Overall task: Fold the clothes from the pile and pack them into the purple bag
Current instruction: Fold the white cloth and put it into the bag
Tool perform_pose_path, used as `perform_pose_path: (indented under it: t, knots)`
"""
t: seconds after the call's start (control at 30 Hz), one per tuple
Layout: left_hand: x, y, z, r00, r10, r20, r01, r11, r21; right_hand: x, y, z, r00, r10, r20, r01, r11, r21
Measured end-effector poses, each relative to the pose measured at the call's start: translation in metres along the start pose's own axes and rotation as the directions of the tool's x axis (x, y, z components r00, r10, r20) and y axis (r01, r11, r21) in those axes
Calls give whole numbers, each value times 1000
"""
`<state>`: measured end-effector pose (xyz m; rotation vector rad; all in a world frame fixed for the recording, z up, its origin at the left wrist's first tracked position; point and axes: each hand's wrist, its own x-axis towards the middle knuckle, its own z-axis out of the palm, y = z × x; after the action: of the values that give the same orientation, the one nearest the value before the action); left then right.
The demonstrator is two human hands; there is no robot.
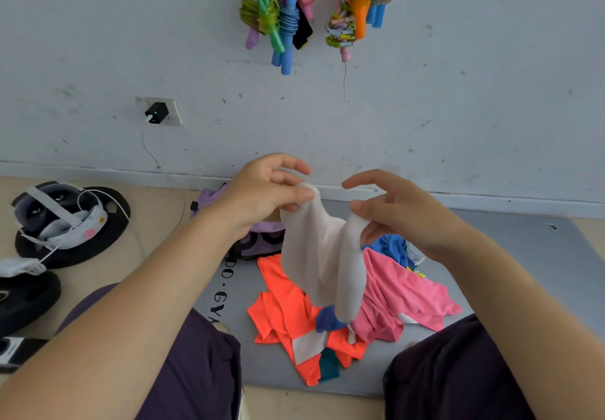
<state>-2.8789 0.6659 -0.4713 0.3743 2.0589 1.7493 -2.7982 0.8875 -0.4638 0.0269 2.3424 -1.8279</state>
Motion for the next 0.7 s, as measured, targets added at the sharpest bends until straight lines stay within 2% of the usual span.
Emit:
perform_pose_path:
  t: [0.13,0.23,0.3,0.37,0.43,0.5,0.63,0.7]
  knots:
    - [-8,7,14,989,135,66,-135,991,-12,-1,-2,11,993,-39,114,41,999,-17]
    - [-7,9,15,984,175,41,-177,984,38,1,-1,11,996,-20,87,24,999,-44]
    - [-6,8,12,992,115,58,-122,980,157,3,0,9,999,-10,54,14,997,-82]
    - [-8,6,10,988,14,156,-56,963,265,2,0,9,999,-6,50,13,992,-123]
    - [-10,5,11,976,-13,218,-54,952,300,2,1,9,998,-8,58,17,986,-164]
    - [-11,7,12,981,11,191,-60,966,253,3,1,9,999,-10,52,19,986,-164]
    - [-10,9,11,990,-14,142,-5,991,135,3,0,7,1000,-13,13,13,999,-49]
    - [-8,7,11,997,-18,70,10,994,113,1,-2,6,999,-15,40,16,1000,-16]
